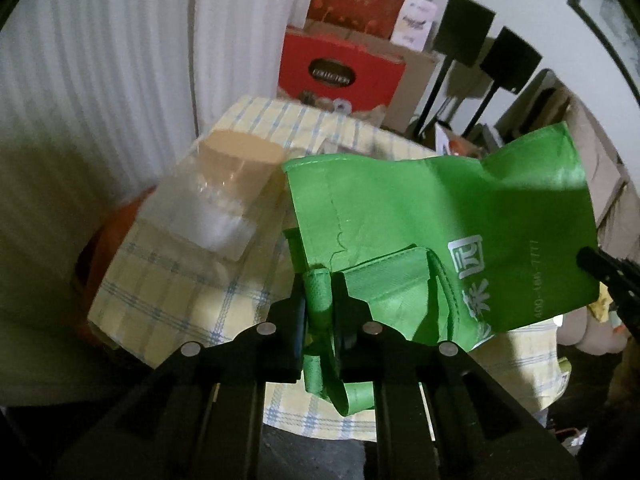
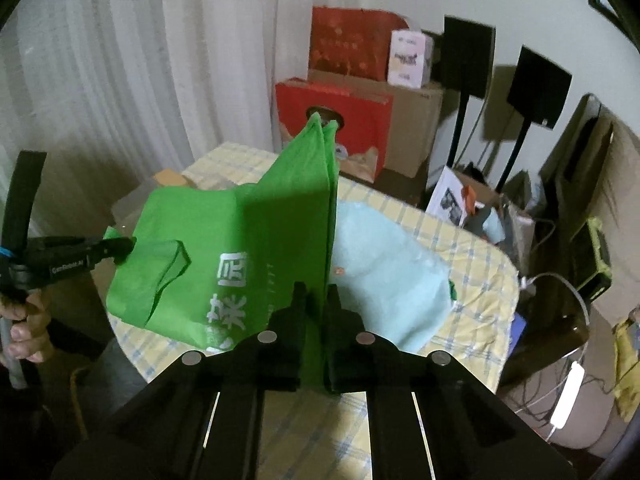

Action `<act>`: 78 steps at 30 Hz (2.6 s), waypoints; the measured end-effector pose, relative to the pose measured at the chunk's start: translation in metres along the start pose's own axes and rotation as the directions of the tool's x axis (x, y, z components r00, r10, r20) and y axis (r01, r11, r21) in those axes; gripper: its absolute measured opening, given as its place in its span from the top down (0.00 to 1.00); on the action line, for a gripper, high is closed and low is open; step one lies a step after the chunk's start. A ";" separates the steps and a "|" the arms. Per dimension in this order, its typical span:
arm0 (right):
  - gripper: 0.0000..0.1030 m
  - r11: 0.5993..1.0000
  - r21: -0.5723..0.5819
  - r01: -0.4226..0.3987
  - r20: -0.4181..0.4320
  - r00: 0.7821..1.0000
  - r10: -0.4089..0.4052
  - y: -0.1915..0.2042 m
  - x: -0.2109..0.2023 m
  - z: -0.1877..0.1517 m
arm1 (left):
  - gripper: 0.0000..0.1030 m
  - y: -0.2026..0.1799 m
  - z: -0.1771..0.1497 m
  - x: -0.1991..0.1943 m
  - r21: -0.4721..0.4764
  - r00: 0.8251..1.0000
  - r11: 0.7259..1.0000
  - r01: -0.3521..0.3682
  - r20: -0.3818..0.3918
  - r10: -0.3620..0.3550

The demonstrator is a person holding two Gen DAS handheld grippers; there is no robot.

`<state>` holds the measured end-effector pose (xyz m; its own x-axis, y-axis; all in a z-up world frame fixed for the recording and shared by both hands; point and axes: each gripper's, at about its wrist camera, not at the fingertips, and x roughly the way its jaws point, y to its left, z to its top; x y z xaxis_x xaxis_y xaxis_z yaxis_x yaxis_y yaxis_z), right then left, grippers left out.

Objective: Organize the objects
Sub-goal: 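Lift the green tote bag with both grippers and carry it toward the cardboard box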

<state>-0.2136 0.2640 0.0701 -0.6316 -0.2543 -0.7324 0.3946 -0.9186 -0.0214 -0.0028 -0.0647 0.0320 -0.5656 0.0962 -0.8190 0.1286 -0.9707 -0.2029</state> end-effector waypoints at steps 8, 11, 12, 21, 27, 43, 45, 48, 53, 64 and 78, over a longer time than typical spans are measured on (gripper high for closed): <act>0.93 0.999 0.039 0.036 0.027 0.999 -0.037 -0.011 -0.053 -0.019 | 0.90 -0.036 0.005 -0.030 0.072 0.999 0.997 0.008 0.036 -0.011; 0.93 0.997 0.052 0.050 0.018 0.999 -0.051 -0.016 -0.066 -0.031 | 0.90 -0.055 0.001 -0.034 0.097 1.000 0.995 0.004 0.025 -0.007; 0.93 0.997 0.058 0.060 0.011 0.998 -0.061 -0.015 -0.073 -0.036 | 0.90 -0.062 -0.003 -0.036 0.108 1.000 0.994 0.011 0.020 -0.014; 0.93 0.975 0.148 0.168 -0.010 0.986 -0.169 -0.035 -0.149 -0.102 | 0.91 -0.142 -0.031 -0.045 0.264 0.994 0.959 0.106 -0.031 -0.102; 0.93 0.943 0.255 0.213 -0.053 0.977 -0.206 -0.058 -0.187 -0.156 | 0.91 -0.201 -0.055 -0.043 0.361 0.987 0.918 0.162 -0.076 -0.144; 0.93 0.742 0.590 0.318 -0.165 0.947 -0.275 -0.121 -0.255 -0.302 | 0.92 -0.376 -0.152 -0.010 0.628 0.955 0.723 0.287 -0.249 -0.163; 0.93 0.703 0.632 0.328 -0.181 0.944 -0.277 -0.129 -0.260 -0.323 | 0.92 -0.399 -0.168 -0.002 0.660 0.949 0.687 0.302 -0.276 -0.152; 0.93 0.643 0.684 0.344 -0.210 0.937 -0.278 -0.143 -0.265 -0.353 | 0.92 -0.431 -0.191 0.008 0.705 0.942 0.631 0.322 -0.308 -0.136; 0.93 0.551 0.757 0.352 -0.245 0.934 -0.260 -0.169 -0.263 -0.402 | 0.92 -0.476 -0.221 0.026 0.766 0.939 0.554 0.326 -0.329 -0.098; 0.93 0.479 0.813 0.330 -0.290 0.944 -0.159 -0.207 -0.219 -0.458 | 0.92 -0.534 -0.277 0.097 0.849 0.920 0.428 0.311 -0.382 0.089; 0.93 0.421 0.861 0.286 -0.301 0.953 -0.033 -0.237 -0.132 -0.502 | 0.93 -0.581 -0.314 0.200 0.915 0.904 0.326 0.237 -0.331 0.270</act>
<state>0.1114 0.6669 -0.1694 -0.4144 -0.1212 -0.9020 -0.5889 -0.7200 0.3672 0.0658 0.5873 -0.1824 -0.2075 -0.1019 -0.9729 -0.8376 -0.4953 0.2305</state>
